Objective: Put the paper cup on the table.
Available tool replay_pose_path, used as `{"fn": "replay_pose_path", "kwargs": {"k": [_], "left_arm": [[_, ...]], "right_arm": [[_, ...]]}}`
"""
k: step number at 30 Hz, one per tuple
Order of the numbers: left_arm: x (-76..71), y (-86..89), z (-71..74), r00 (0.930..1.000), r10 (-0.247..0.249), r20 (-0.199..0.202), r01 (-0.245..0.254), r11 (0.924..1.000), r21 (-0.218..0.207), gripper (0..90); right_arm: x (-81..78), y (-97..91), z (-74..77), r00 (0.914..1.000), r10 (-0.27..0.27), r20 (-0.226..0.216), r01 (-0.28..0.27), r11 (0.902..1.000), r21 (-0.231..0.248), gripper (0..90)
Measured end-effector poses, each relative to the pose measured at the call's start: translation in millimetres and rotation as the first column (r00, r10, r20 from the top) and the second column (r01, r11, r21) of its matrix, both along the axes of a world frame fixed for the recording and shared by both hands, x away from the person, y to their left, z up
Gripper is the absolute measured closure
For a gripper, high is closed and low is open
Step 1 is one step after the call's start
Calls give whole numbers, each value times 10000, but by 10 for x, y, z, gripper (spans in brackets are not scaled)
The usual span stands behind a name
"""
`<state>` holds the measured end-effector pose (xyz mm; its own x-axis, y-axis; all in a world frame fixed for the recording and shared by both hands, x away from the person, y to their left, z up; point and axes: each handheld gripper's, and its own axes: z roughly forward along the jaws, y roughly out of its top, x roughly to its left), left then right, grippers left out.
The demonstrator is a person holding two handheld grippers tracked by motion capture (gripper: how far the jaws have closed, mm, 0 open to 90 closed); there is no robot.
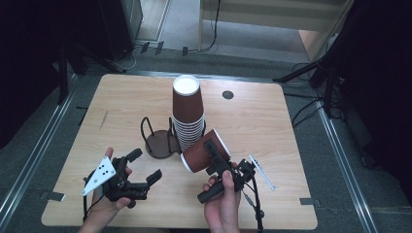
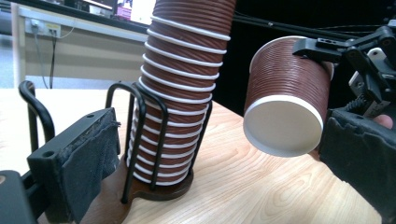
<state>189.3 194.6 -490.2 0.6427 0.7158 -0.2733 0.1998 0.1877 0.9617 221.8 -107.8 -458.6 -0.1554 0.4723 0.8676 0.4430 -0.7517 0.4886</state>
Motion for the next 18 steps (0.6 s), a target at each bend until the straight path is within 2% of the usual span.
{"fn": "replay_pose_path", "kwargs": {"k": [6,11,18], "left_arm": [[26,50,-30,9997,181,-154,-181,9998,-37,0],[35,75,-56,9993,299,-243,-300,9996,-8,0],[52,111,-109,9983,403,-426,-403,9992,5,0]], "right_arm": [[40,-63,-5,9999,64,88,-56,9960,-887,108],[51,-150,-17,9996,2,266,38,9886,-1503,107],[57,-255,-34,9952,-173,965,380,9754,-2172,107]]}}
